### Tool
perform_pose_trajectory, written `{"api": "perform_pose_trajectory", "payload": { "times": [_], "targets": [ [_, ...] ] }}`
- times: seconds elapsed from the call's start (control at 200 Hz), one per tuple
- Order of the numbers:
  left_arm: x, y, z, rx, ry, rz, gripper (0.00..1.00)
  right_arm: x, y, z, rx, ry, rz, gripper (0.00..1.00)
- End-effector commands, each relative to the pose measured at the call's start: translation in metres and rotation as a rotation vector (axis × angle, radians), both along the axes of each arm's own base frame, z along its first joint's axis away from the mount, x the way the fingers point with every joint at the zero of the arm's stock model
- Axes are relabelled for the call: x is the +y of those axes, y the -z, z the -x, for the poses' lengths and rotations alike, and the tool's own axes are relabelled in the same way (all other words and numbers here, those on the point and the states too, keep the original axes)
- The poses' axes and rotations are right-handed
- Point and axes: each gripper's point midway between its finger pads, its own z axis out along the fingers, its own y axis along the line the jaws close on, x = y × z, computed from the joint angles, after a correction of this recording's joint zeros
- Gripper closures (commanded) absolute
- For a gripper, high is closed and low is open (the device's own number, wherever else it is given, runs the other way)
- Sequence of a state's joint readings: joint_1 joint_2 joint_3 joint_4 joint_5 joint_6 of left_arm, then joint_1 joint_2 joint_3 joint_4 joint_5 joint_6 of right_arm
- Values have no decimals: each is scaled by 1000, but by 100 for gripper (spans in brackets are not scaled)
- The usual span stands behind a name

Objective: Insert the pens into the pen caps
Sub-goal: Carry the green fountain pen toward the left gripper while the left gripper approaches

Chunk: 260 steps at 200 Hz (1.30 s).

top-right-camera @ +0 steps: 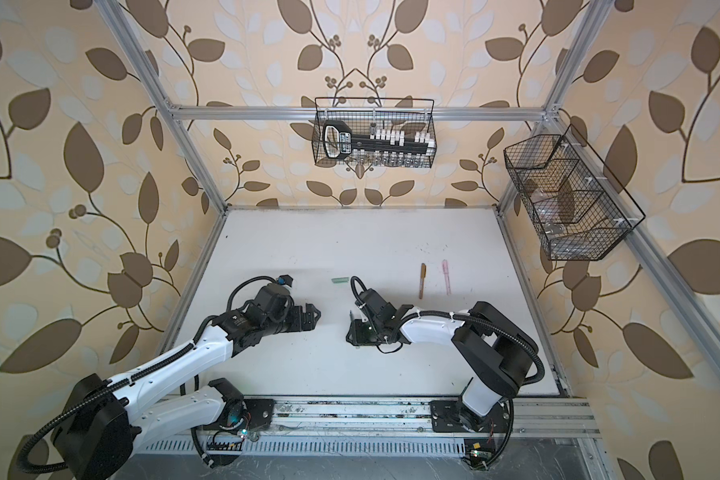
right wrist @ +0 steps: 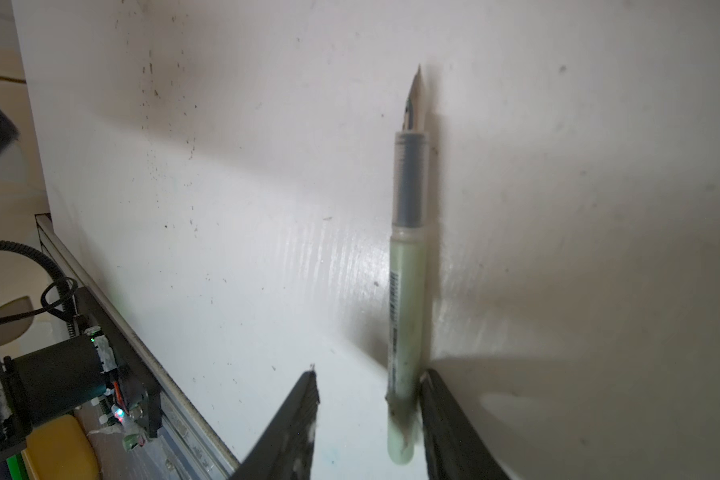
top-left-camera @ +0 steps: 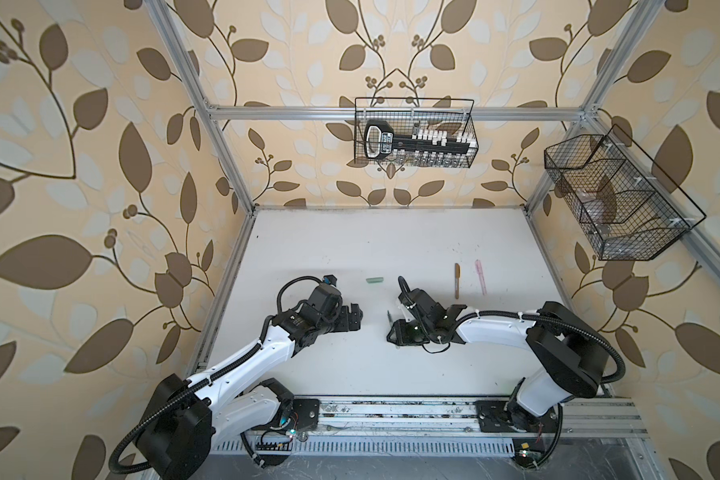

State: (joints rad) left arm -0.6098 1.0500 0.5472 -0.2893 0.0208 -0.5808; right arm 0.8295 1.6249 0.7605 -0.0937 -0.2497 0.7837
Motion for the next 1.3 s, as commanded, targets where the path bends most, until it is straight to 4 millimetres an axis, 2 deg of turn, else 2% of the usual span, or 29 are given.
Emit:
{"api": "perform_pose_trajectory", "payload": {
  "times": [0.0,0.15,0.28,0.42,0.535,0.67,0.745,0.84,0.94,1.08,1.295],
  "targets": [
    [-29,-9,-2,-40,-19,100,1,-3,-12,7,21,-28,4,55],
    [-35,9,-2,2,-51,88,1,-23,-3,21,37,-65,68,54],
    [-29,4,-6,-20,-79,70,1,-20,2,25,38,-84,45,54],
    [-27,-4,-5,-32,-74,75,1,-25,4,21,25,-70,59,55],
    [-34,-2,-2,-32,-56,117,1,-28,-2,13,0,-48,61,53],
    [-33,3,2,-18,-44,109,1,-38,0,8,-16,-38,117,53],
    [-45,4,4,-19,3,153,1,-29,-3,8,-22,-34,58,54],
    [-53,14,5,10,5,185,2,-5,-17,8,-21,-25,-110,54],
    [-55,17,5,22,1,195,6,16,-23,23,47,-51,-257,55],
    [-61,16,5,18,18,223,19,19,-16,35,68,-72,-254,56],
    [-79,31,4,67,43,246,23,26,-26,26,20,-18,-338,62]
  ]
}}
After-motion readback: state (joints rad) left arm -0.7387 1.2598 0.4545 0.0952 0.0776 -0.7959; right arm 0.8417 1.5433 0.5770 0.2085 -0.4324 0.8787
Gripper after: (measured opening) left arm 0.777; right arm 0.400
